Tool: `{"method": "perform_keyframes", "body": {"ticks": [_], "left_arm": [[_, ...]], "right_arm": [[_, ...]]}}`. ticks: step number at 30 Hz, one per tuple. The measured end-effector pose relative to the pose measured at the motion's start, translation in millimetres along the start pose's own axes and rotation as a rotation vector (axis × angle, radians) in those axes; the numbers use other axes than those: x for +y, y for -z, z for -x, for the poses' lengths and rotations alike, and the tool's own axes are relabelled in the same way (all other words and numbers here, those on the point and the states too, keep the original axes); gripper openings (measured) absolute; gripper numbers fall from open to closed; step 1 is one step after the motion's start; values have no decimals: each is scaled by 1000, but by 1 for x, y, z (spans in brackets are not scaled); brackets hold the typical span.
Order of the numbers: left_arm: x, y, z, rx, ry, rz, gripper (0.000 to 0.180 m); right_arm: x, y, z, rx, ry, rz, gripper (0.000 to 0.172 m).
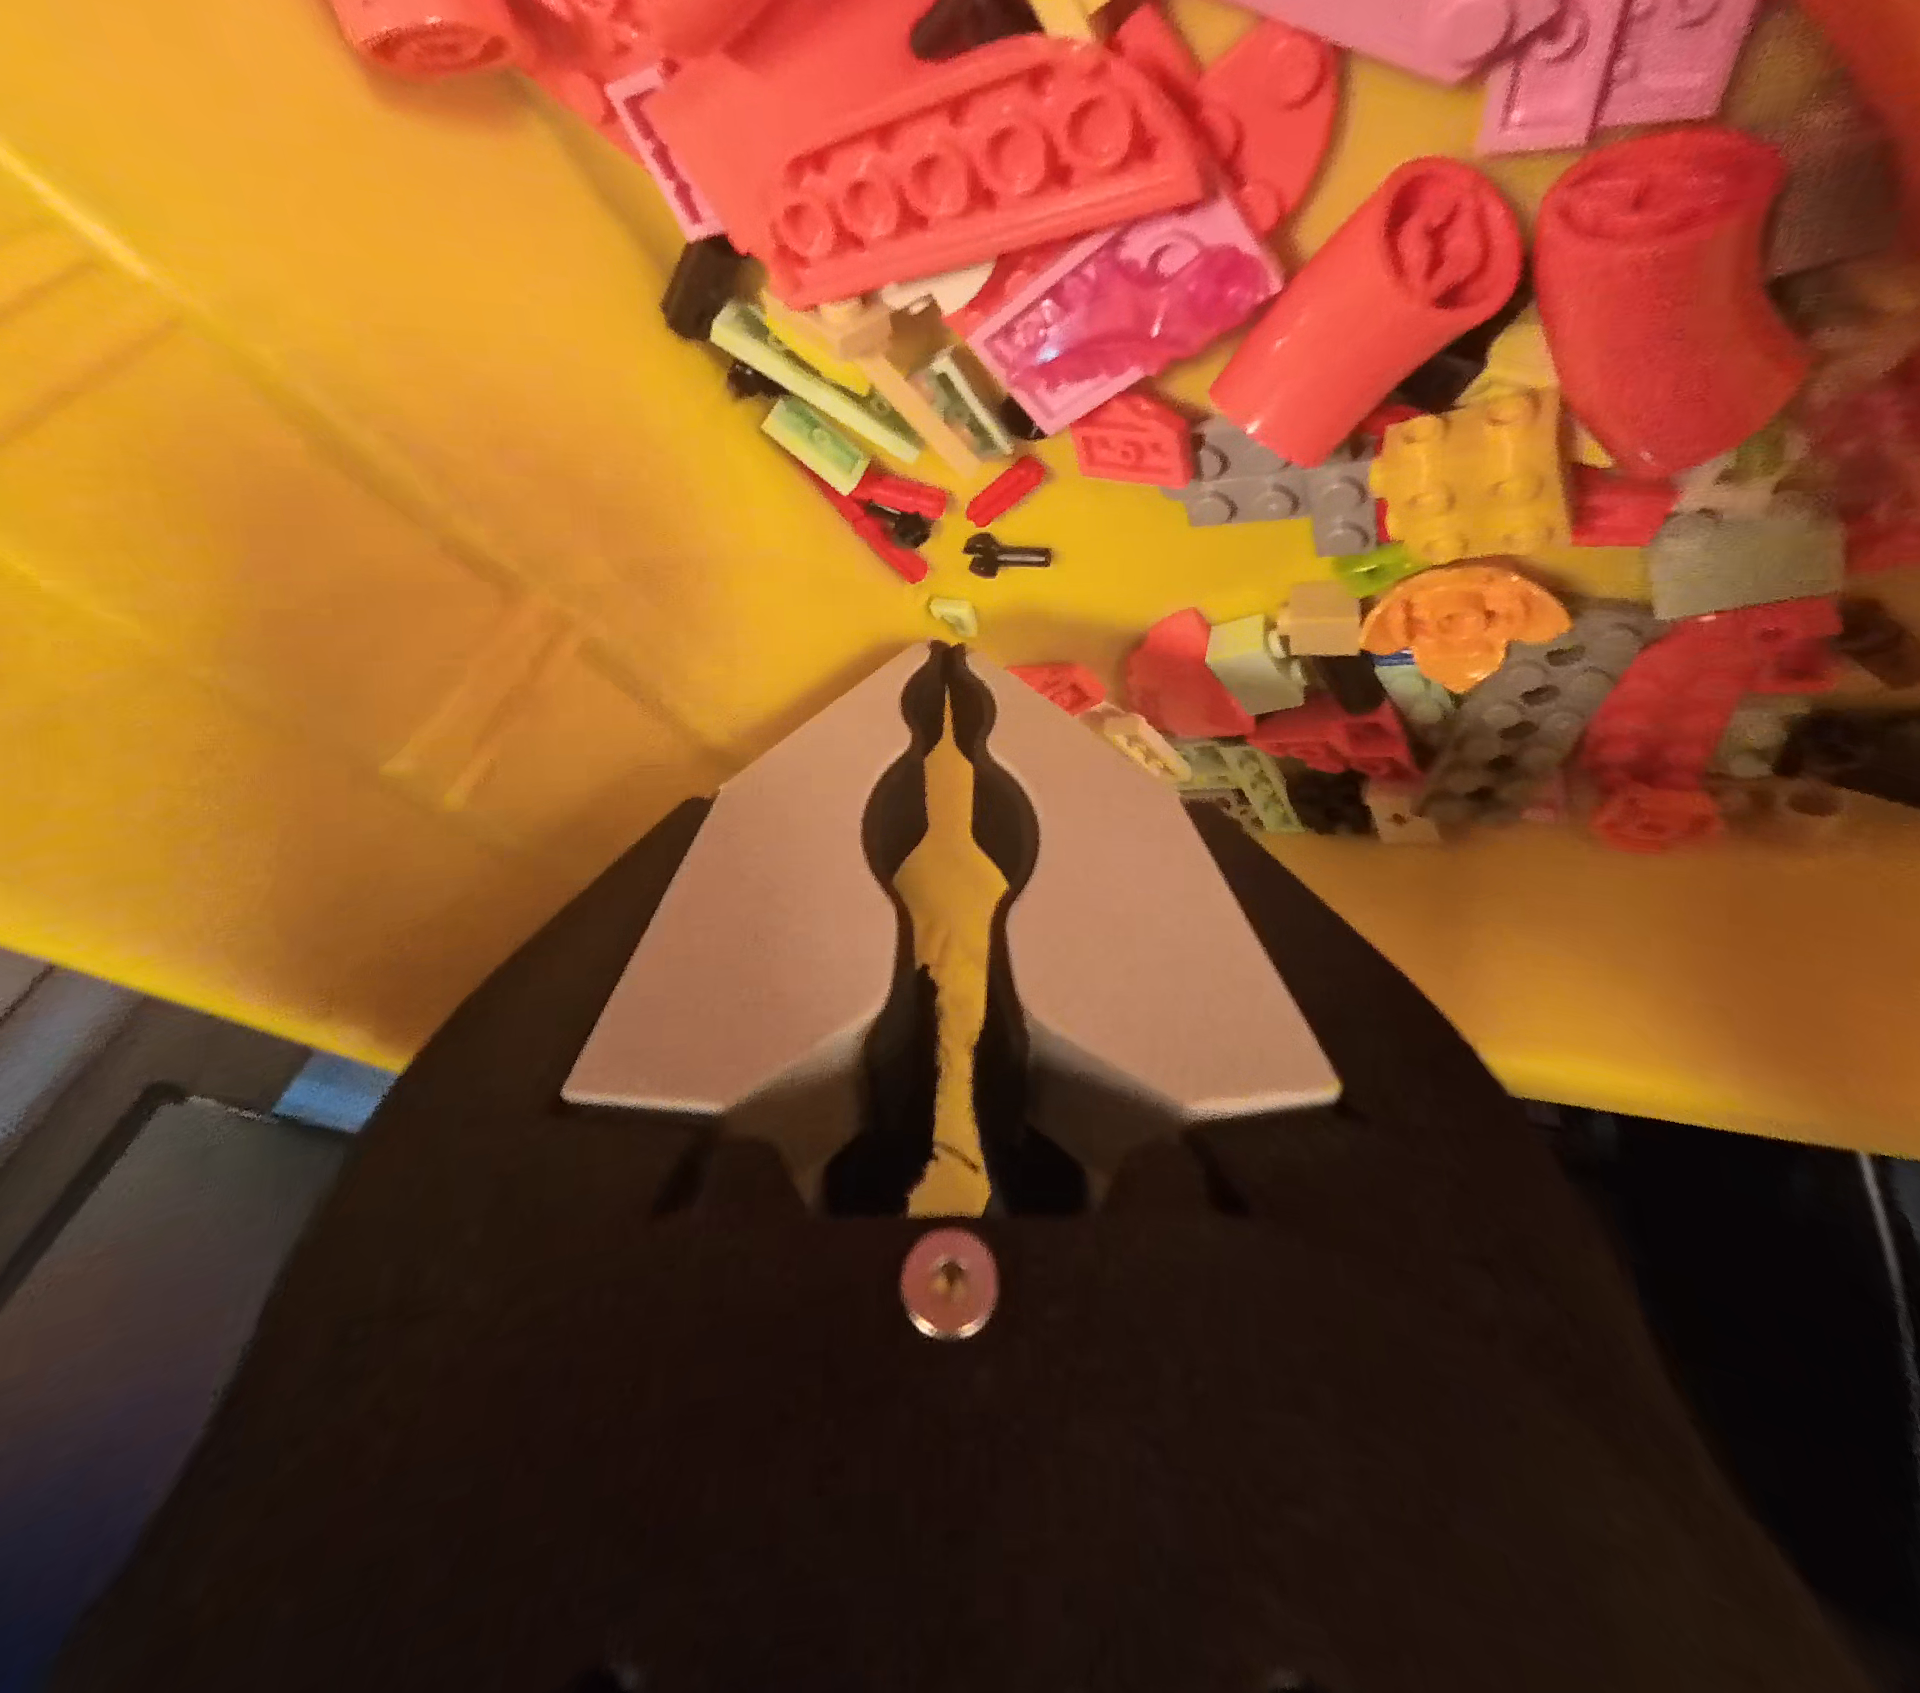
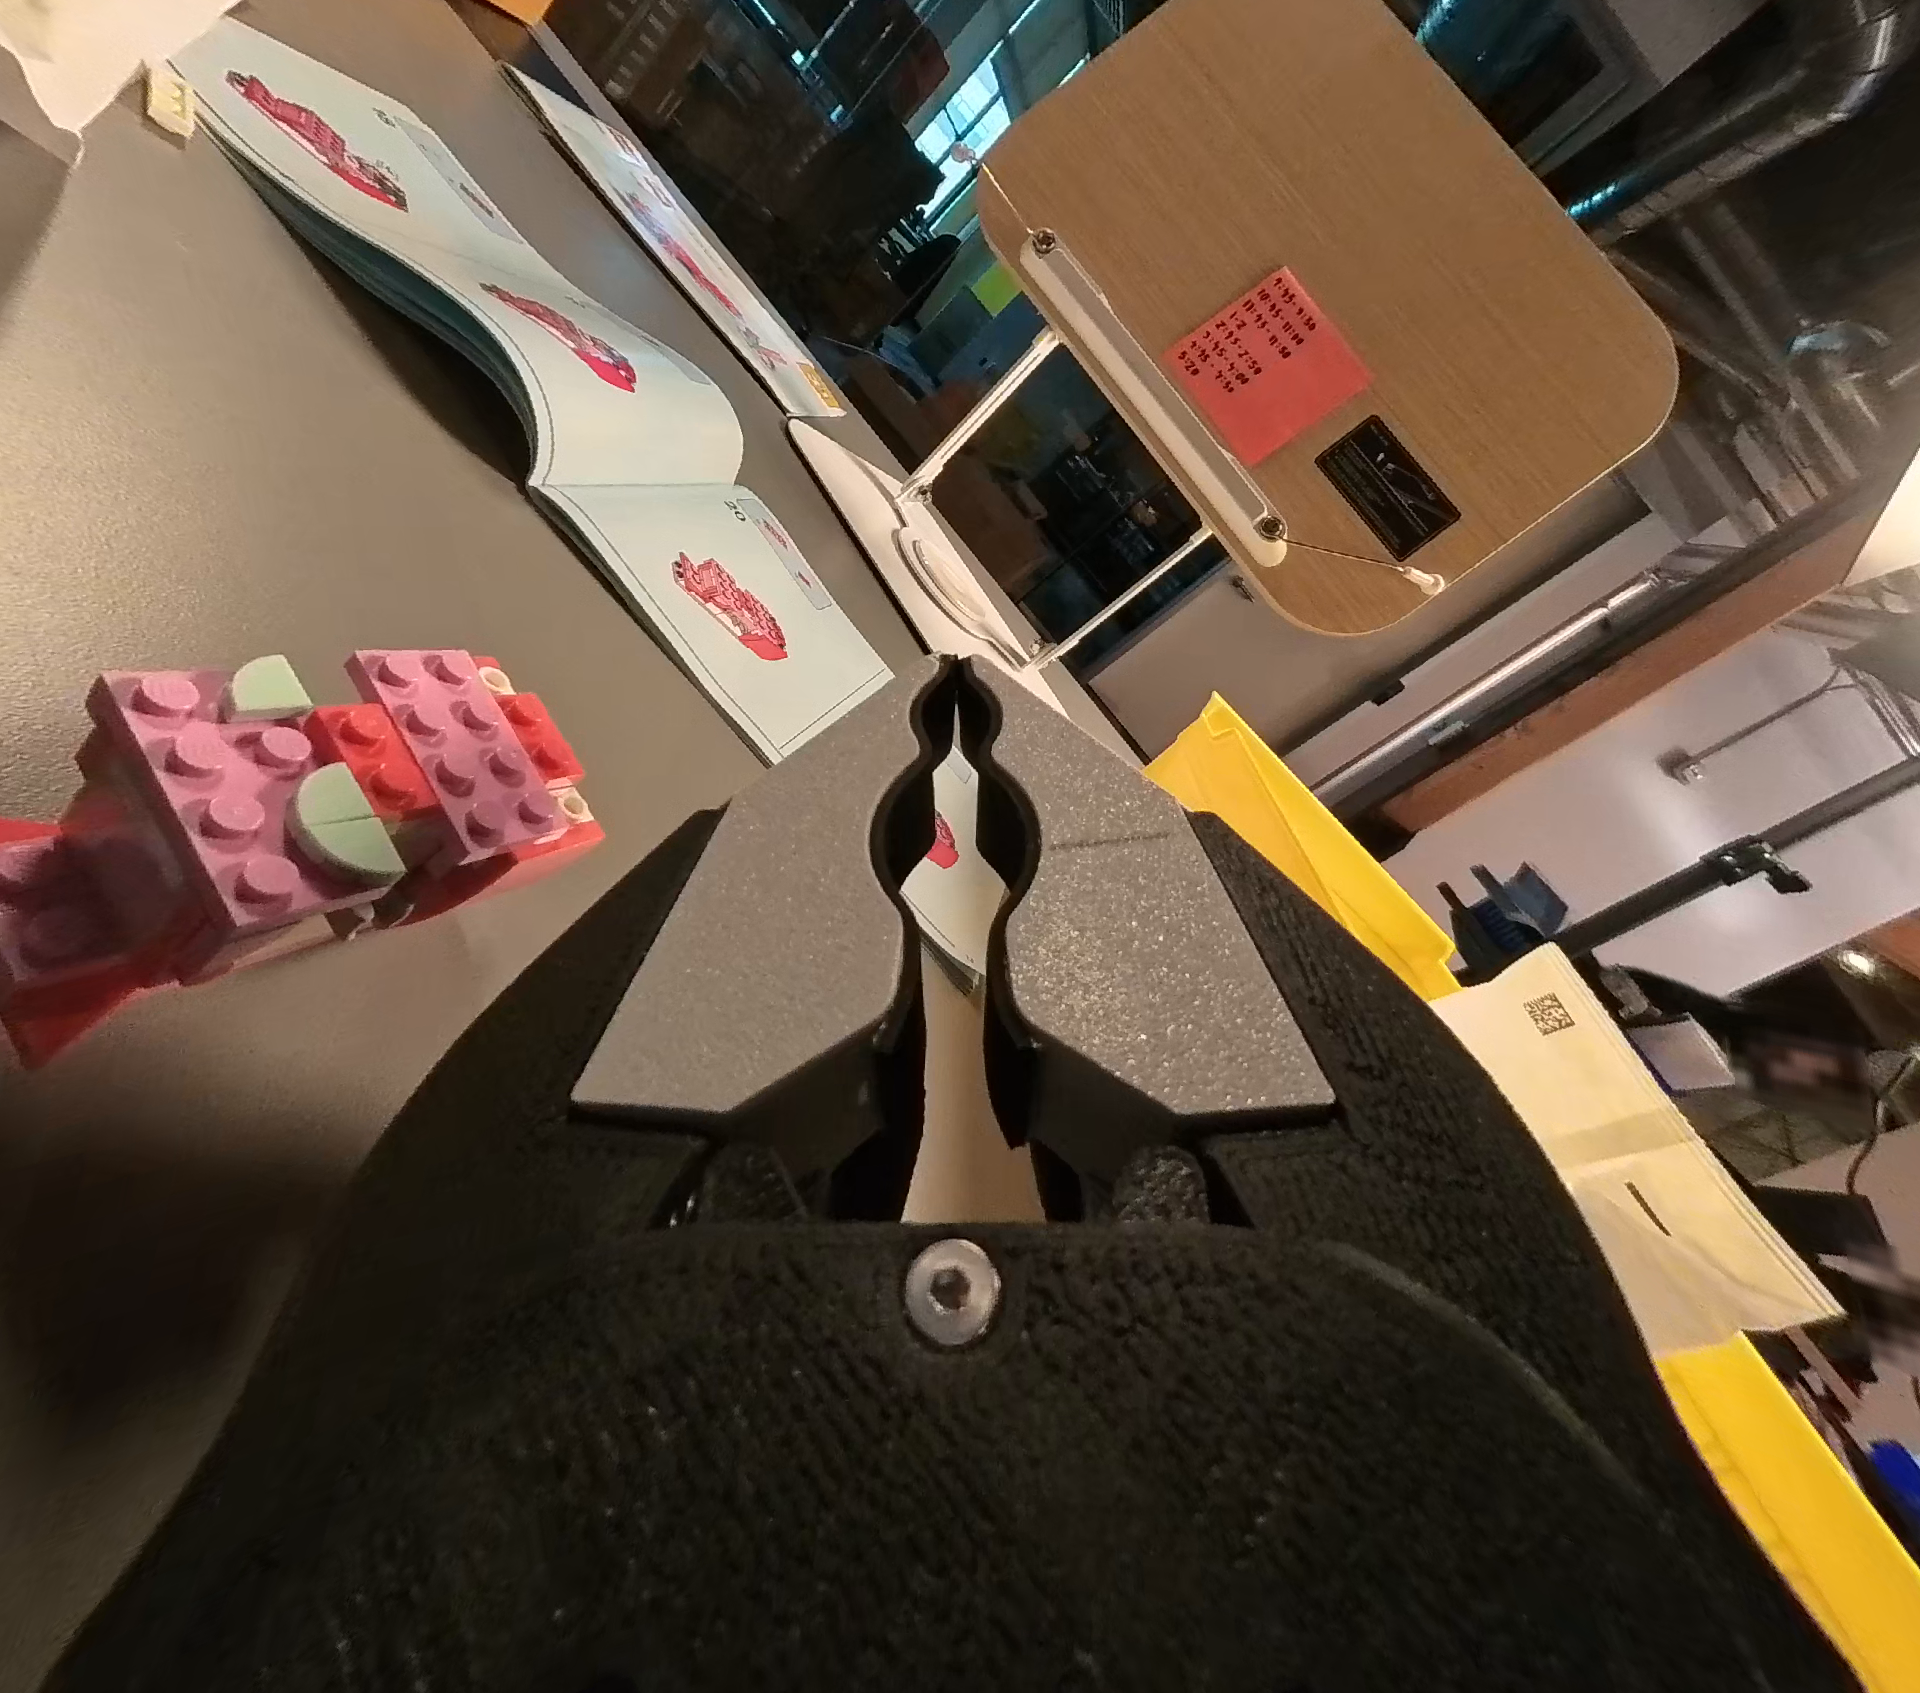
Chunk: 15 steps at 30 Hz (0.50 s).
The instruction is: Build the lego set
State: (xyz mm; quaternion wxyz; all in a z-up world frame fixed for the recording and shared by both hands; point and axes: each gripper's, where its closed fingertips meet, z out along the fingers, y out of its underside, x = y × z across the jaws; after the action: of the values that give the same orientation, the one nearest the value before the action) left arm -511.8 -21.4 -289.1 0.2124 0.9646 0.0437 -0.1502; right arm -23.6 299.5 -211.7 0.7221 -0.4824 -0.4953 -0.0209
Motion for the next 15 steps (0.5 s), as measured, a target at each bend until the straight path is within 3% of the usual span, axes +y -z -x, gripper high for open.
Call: {"method": "perform_keyframes", "body": {"ticks": [7, 15], "left_arm": [[-3, -3, 0, -10, -30, 3, 0], [-6, 3, -15, 164, 6, -83, 0]], "right_arm": [[0, 0, 0, 0, 2, -2, 0], [-1, 0, 0, -3, 3, -4, 0]]}}
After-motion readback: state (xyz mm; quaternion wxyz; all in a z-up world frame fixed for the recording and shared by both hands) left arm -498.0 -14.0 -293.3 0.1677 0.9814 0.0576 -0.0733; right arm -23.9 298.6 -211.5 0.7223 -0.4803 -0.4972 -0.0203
